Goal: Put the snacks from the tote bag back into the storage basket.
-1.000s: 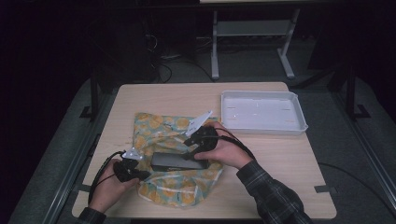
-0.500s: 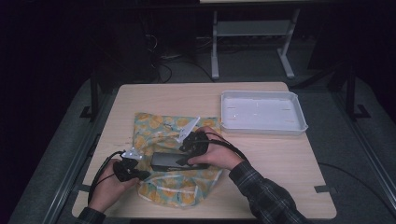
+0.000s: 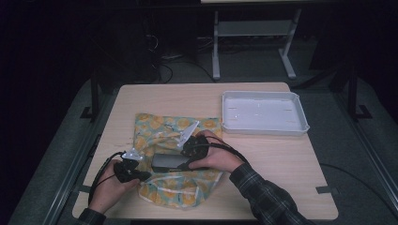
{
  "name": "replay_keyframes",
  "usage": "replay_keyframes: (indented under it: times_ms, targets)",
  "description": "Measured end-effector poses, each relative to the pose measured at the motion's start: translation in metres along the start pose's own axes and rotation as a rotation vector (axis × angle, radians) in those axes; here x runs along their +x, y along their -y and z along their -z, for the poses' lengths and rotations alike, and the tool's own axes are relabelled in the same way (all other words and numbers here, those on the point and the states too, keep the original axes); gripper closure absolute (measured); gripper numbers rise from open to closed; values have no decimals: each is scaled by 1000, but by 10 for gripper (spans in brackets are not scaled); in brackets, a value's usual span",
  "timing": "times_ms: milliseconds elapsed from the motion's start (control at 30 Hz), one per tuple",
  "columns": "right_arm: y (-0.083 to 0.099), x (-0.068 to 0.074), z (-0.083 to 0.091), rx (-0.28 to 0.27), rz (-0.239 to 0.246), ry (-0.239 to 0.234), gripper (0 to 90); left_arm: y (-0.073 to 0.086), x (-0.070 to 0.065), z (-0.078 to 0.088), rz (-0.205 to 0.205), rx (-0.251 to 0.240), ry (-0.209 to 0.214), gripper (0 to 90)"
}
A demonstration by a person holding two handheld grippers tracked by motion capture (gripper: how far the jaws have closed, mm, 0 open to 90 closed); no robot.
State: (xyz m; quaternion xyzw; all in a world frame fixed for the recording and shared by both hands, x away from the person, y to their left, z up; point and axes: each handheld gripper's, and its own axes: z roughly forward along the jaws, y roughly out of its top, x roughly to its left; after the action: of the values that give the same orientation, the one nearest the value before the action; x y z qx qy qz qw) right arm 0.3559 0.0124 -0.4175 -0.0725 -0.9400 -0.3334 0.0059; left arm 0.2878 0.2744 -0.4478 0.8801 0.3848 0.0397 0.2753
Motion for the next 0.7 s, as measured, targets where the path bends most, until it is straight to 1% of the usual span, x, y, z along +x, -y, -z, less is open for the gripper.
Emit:
replay_keyframes:
  times_ms: [167,200,367,467,567,600,700]
  targets:
    - [4,1,-4,21,-1,3,383,0,0,0,-3,1,-1,875]
    - [5,0,-5,26,5,5,382,0,0,0,-3,2,0,875]
    - [10,0,-13,60,7,3,376,0,0,0,-2,1,0,874]
    - [13,0,-18,77,17,11,374,0,0,0,-2,1,0,874]
    - [15,0,-23,104,25,20,374,0,0,0,-4,1,-1,874]
    - [15,0,-25,110,32,23,373,0,0,0,-4,1,-1,874]
    - [16,0,-26,115,30,25,374,0,0,0,-2,1,1,874]
